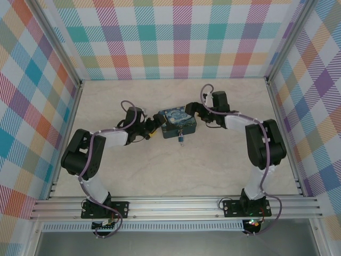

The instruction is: Unlock the padlock with the key

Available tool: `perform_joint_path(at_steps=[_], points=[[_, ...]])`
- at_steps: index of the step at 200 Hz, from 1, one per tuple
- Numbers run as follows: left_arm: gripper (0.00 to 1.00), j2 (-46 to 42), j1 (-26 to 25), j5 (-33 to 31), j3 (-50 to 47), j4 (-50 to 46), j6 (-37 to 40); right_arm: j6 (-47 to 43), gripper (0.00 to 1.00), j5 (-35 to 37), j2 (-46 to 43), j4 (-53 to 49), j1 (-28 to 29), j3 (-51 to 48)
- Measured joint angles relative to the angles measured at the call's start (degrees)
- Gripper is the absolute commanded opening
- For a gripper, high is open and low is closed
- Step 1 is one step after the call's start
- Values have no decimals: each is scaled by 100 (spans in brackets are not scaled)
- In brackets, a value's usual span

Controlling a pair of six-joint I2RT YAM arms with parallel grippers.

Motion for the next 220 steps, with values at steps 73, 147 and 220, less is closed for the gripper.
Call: perform_joint_path(at_steps=[73, 147, 220], points=[[92, 37, -42, 166, 63, 260, -24, -103, 92, -1073, 848, -24, -11, 951], [94, -826, -59, -181, -546, 46, -107, -166, 100, -1069, 1244, -234, 164, 1587], [98, -2474, -59, -957, -911, -903, 247, -444, 97, 407, -654, -765, -315, 415]])
